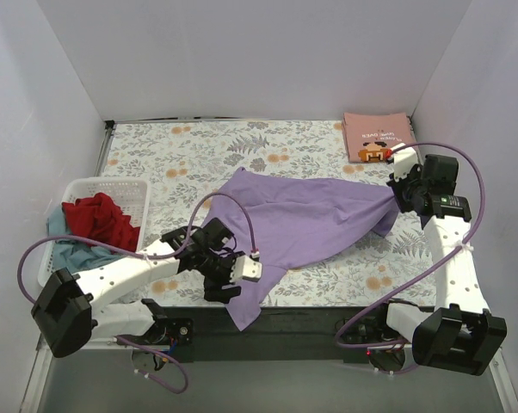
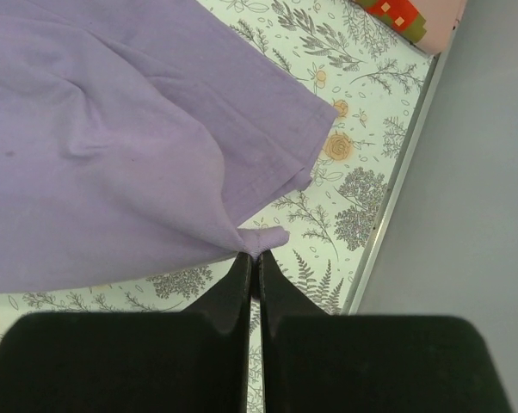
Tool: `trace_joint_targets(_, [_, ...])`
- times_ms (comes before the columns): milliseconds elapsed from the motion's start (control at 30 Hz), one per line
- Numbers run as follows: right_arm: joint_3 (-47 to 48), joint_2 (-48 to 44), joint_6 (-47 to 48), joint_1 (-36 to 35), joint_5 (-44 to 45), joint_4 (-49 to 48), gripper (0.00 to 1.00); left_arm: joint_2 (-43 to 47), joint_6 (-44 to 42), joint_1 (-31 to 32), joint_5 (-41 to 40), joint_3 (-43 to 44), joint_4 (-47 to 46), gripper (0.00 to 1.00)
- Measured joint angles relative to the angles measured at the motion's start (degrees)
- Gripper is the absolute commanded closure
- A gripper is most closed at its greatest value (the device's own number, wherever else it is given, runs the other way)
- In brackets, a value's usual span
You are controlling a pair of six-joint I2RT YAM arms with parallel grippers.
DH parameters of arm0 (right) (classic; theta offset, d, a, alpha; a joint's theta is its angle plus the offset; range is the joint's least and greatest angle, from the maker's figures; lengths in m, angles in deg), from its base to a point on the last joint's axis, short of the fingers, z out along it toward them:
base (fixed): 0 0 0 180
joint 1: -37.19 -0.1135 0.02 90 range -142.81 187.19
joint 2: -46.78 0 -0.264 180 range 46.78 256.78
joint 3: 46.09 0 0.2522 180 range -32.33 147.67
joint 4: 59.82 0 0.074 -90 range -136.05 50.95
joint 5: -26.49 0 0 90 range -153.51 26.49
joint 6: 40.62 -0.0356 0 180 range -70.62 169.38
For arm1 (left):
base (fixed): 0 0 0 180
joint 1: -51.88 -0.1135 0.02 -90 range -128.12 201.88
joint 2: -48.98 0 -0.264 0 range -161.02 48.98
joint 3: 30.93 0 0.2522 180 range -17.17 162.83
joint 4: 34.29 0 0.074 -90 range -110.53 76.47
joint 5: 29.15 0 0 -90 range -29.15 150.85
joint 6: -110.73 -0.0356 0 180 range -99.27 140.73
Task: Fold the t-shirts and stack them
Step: Flatten the tshirt out
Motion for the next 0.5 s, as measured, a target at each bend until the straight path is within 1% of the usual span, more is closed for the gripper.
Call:
trace_joint_targets(67, [-0.2, 0.1, 0.0, 0.0, 0.3, 0.1, 0.99, -0.2, 1.2, 3.0, -2.0, -2.2, -2.8, 0.34])
trace_joint_targets(167, [-0.2, 0.2, 0.0, 0.0, 0.6, 0.0, 0.99, -0.7, 2.6, 5.6, -5.9, -4.6, -7.1, 0.34])
trace_joint_targets(333, [-0.2, 0.5, 0.0, 0.0, 1.0, 0.0, 0.99, -1.0, 3.6, 11.3, -11.7, -7.5, -13.0, 0.37])
trace_joint_targets(433, [-0.2, 1.3, 0.0, 0.0, 1.3, 0.0, 0.99, -1.6, 3.3, 13.9, -14.1, -9.2, -15.8, 0.38])
trace_joint_targets(467, [-0.2, 1.6, 0.0, 0.0, 1.4, 0.0, 0.99, -2.1, 3.1, 14.3, -14.8, -9.9, -16.7, 0.40])
trace_joint_targets(500, [-0.2, 1.8, 0.0, 0.0, 1.5, 0.0, 0.99, -2.3, 2.8, 14.6, -15.3, -10.6, -17.5, 0.47])
